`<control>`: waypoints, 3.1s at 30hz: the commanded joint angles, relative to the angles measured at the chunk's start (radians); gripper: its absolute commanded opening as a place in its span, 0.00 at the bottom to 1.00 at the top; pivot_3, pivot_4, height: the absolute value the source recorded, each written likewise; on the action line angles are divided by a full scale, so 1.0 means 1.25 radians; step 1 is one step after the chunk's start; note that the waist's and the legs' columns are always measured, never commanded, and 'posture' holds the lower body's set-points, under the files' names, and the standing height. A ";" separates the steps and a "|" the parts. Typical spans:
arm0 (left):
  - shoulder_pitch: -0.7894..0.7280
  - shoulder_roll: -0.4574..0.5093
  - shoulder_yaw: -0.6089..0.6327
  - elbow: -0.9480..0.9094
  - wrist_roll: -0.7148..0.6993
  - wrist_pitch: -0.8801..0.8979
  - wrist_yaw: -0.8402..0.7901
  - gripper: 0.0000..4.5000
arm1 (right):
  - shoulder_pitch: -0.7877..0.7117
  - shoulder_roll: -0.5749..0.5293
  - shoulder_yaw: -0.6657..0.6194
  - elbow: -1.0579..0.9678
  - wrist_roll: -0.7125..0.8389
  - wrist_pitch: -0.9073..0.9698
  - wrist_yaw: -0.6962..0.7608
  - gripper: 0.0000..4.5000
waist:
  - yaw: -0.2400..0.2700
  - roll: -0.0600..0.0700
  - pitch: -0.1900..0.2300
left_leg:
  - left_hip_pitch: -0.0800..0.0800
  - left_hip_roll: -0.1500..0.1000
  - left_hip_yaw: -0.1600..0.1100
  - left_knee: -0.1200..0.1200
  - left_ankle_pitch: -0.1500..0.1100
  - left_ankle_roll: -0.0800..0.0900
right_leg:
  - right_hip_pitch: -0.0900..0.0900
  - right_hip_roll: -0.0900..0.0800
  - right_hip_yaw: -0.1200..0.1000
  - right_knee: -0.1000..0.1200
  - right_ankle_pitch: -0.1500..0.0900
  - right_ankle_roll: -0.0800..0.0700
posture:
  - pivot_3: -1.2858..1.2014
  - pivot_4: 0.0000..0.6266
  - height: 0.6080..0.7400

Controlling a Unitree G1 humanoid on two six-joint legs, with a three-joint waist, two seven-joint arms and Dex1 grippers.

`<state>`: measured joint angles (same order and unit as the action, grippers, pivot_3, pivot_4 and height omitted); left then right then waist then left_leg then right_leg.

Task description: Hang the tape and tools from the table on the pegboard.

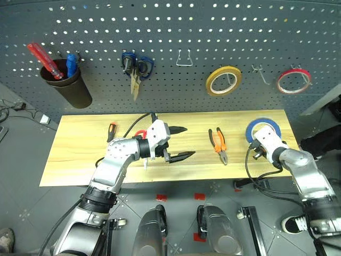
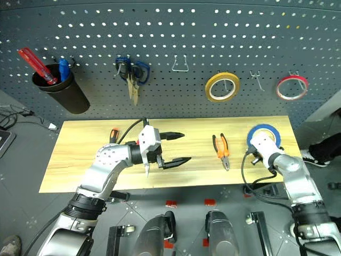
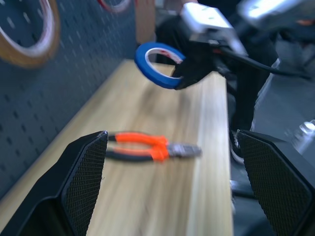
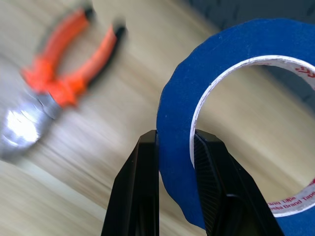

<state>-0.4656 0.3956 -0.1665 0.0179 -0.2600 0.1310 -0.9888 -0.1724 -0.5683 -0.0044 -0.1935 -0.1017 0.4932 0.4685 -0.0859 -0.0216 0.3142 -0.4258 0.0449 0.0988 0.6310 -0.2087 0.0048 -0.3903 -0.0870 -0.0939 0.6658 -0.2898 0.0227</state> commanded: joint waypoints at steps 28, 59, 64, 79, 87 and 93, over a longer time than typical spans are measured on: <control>-0.074 -0.012 0.044 -0.021 -0.007 0.033 0.057 0.98 | -0.196 0.031 -0.009 0.175 -0.063 -0.410 -0.138 0.55 | -0.002 0.000 0.000 | 0.000 0.000 0.004 0.002 0.000 0.000 | 0.000 0.000 0.002 -0.001 0.001 0.002 | 0.42 0.49 1.00; -0.052 0.243 0.061 0.154 0.014 -0.033 -0.173 0.98 | -0.329 0.426 -0.031 0.369 0.054 0.297 -0.298 1.00 | -0.022 -0.001 0.000 | -0.007 0.001 0.009 0.007 0.000 0.000 | -0.014 -0.001 0.004 0.012 0.001 0.001 | 0.43 0.51 1.00; -0.045 0.241 0.063 0.147 0.012 -0.030 -0.167 0.98 | -0.366 0.406 -0.030 0.456 0.053 0.261 -0.288 1.00 | -0.022 -0.001 0.000 | -0.007 0.001 0.009 0.007 0.000 0.000 | -0.014 -0.001 0.005 0.011 0.002 0.001 | 0.43 0.51 1.00; -0.028 0.214 0.084 0.150 0.002 -0.055 -0.122 0.98 | -0.421 0.354 -0.049 0.567 0.086 0.284 -0.252 0.58 | -0.023 -0.001 0.000 | -0.006 0.001 0.009 0.008 0.000 0.000 | -0.013 -0.001 0.006 0.012 0.002 0.001 | 0.42 0.49 1.00; 0.031 0.184 0.183 0.037 -0.053 0.006 0.004 0.98 | -0.286 0.374 0.026 0.053 0.100 0.331 -0.230 0.58 | -0.022 -0.001 0.000 | -0.008 0.001 0.011 0.006 0.000 0.000 | -0.017 -0.001 0.010 0.011 0.002 0.001 | 0.43 0.49 1.00; 0.145 0.164 0.305 -0.170 -0.179 0.156 0.118 0.98 | -0.242 0.433 0.119 -0.271 0.086 0.293 -0.273 0.58 | -0.030 -0.001 0.000 | -0.007 0.001 0.013 0.004 0.000 0.000 | -0.019 0.000 0.014 0.012 0.001 0.001 | 0.43 0.51 1.00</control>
<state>-0.3051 0.6050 0.1648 -0.1166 -0.4318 0.2871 -0.8793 -0.4533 -0.0449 0.1249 -0.4269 0.0138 0.9003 0.1512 -0.1230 -0.0228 0.3144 -0.4346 0.0465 0.1144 0.6358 -0.2086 0.0048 -0.4138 -0.0873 -0.0764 0.6809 -0.2880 0.0240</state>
